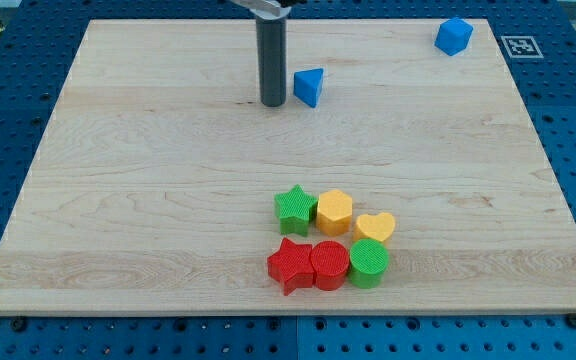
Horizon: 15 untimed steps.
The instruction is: Move the blue triangle bottom of the blue cube
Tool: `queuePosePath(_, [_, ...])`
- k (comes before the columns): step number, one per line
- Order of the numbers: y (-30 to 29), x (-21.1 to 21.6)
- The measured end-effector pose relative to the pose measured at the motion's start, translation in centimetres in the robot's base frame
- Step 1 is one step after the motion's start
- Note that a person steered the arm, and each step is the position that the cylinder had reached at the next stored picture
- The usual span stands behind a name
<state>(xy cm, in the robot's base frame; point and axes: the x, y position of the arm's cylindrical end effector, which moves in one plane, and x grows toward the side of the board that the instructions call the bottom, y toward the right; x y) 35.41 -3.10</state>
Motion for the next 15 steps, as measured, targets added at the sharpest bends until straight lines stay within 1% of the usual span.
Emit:
queuePosePath(1, [1.8,-1.6])
queuePosePath(3, [8.1,-1.6])
queuePosePath(7, [9.3,-1.0])
queuePosePath(8, [10.8,-1.0])
queuePosePath(13, [22.7,-0.3])
queuePosePath(14, [23.4,-0.3])
queuePosePath(15, [20.6,-1.1])
